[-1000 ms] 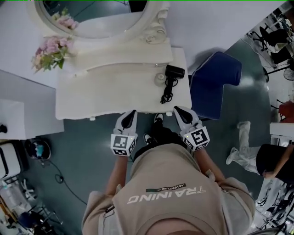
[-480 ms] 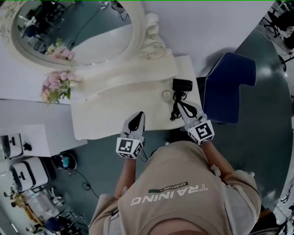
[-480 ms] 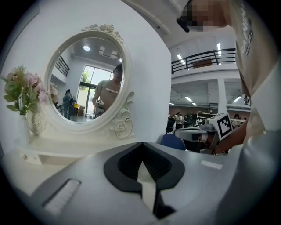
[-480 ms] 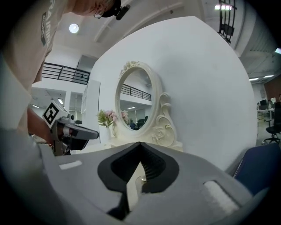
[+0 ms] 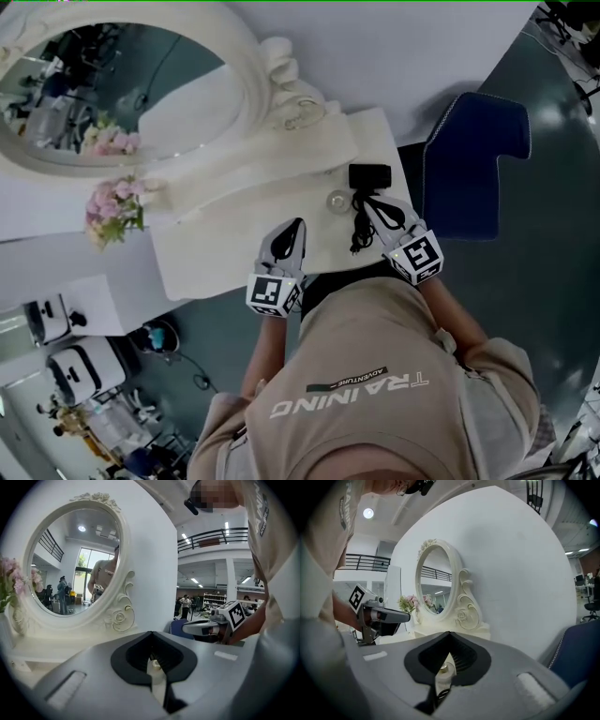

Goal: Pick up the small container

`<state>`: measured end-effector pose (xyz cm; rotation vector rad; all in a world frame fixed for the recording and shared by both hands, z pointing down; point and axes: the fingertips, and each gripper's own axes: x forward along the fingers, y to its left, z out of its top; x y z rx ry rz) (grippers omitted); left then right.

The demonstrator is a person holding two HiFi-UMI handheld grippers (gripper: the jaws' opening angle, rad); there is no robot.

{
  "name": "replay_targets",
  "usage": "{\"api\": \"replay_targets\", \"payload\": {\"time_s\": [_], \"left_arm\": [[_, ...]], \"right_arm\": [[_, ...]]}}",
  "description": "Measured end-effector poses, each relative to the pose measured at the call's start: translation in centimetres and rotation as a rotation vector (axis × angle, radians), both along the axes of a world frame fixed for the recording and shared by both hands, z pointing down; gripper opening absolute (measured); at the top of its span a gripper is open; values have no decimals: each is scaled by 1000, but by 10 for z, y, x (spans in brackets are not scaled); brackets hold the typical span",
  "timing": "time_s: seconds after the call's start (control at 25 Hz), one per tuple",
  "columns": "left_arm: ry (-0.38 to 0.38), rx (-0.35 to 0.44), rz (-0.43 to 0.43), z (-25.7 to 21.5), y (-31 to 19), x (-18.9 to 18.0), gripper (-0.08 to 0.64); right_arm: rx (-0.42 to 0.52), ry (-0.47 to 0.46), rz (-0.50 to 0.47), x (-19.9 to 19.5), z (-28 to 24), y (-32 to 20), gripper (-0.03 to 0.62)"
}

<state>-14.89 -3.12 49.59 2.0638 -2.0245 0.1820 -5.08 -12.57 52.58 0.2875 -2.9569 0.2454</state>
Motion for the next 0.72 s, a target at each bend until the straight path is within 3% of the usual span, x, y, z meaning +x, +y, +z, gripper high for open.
{"api": "replay_targets", "payload": {"time_s": [0.24, 0.72], "left_arm": [[41, -25, 63, 10, -1, 8, 17], [36, 10, 240, 11, -14, 4, 17]], "right_arm": [[23, -2, 105, 3, -5, -8, 3], [74, 31, 190, -3, -28, 7, 3]]}}
